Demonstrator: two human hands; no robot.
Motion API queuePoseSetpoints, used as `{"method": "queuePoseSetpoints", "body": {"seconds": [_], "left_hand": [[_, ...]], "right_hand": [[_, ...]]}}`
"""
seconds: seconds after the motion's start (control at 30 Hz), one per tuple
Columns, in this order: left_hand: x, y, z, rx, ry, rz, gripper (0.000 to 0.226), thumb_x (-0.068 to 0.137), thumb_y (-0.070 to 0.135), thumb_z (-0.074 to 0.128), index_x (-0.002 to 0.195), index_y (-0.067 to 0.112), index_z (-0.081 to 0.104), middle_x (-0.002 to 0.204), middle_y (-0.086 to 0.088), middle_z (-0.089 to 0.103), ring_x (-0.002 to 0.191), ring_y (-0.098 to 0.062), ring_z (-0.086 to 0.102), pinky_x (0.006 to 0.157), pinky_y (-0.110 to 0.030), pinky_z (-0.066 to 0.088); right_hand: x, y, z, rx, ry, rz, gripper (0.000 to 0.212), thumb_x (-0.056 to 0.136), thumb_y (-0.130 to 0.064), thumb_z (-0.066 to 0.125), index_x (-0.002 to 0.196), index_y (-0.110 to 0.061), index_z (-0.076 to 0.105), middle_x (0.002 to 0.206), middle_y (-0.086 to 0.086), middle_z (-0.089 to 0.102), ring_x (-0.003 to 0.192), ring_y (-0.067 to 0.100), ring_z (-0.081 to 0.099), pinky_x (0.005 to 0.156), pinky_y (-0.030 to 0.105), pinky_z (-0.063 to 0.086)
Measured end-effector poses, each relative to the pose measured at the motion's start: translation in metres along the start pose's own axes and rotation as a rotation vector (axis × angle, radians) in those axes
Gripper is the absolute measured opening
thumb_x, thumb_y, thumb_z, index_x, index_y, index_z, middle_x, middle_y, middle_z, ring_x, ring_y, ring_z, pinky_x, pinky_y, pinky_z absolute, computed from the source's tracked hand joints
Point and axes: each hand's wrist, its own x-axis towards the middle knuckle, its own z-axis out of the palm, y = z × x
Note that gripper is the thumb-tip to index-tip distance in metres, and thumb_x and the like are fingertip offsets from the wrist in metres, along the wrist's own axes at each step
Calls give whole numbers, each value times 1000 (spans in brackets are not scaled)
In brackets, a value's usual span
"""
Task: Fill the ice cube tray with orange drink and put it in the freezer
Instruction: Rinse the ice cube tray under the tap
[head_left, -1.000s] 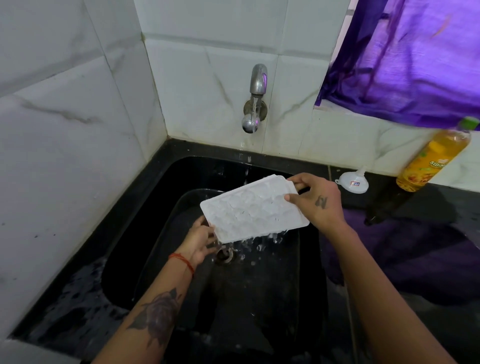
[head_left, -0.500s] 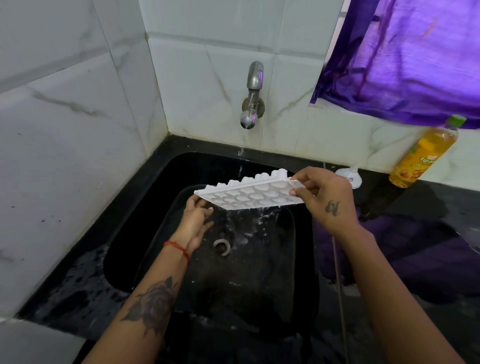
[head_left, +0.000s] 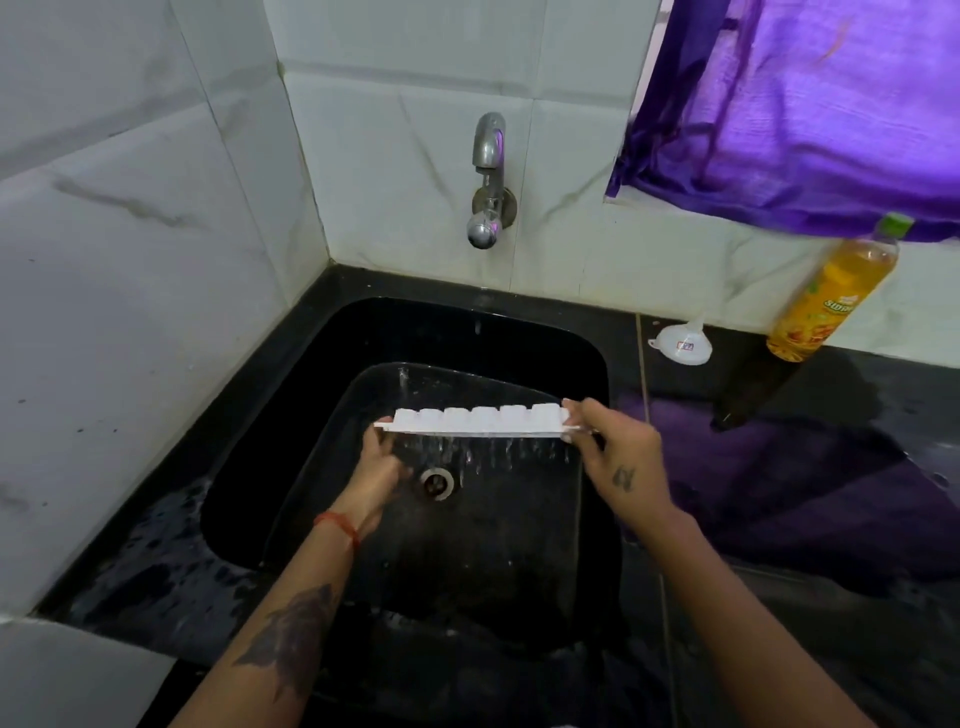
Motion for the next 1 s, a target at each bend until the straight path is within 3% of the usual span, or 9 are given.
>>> {"method": "queuePoseSetpoints", "body": {"seconds": [0.13,0.2,0.3,0.4,0.53,0.63,0.77,0.87,1.0], "left_hand": [[-1,21,-1,-70,23,200,81,81,-24,36,143,27,25,144,2,41,130,-28,43,88,-36,54],[1,35,2,-66,61,331,86,80,-25,40,144,29,21,148,2,32,137,-20,32,99,-29,46],[5,31,3,16,85,396,90,77,-26,43,147,23,16,135,2,36,119,-6,40,73,-7,49],[7,5,-7,52,102,190,83,76,-19,47,141,29,30,124,-8,49,101,-15,54,67,-28,51],[8,-17,-16,157,110,146,84,63,-7,57,113,59,42,134,-8,45,120,-28,48,91,-53,50],[18,-34,-14,166,114,103,84,57,0,58,101,68,39,137,-12,43,120,-36,49,90,-59,49],[-9,-13,14,232,128,133,74,80,-9,57,129,43,36,129,-9,49,117,-31,53,94,-54,49],[-19,3,37,436,151,219,58,86,11,62,137,27,38,105,-6,60,101,-25,59,86,-43,50],[-37,25,91,694,71,287,44,86,19,65,128,22,51,83,4,60,85,-20,59,79,-36,48]], "right_hand": [[18,-11,-13,99,179,-53,28,75,9,67,92,-13,66,105,5,72,96,11,67,84,20,52],[27,-21,-18,110,276,-72,25,76,11,64,94,-6,69,104,8,72,96,13,68,85,22,53],[24,-25,-13,76,266,-124,27,72,17,62,90,-2,70,90,12,73,78,15,66,70,21,53],[4,-13,-2,47,90,-47,31,74,7,67,84,-22,60,76,5,70,66,13,64,60,24,51],[-7,-8,-2,133,109,-26,18,76,3,66,81,-14,65,93,4,74,85,6,66,74,8,49],[-14,-2,-2,103,-61,145,24,78,-4,69,80,-24,55,82,5,73,75,17,69,64,27,55],[-18,8,-22,217,-15,381,12,76,-10,72,82,-15,62,79,-3,72,77,12,69,72,28,57],[-13,22,-57,352,24,545,17,74,-11,75,86,-18,65,78,-5,69,74,6,66,70,17,54],[-21,71,-115,405,30,794,22,71,-14,78,82,-28,66,86,2,72,81,18,68,80,36,56]]}}
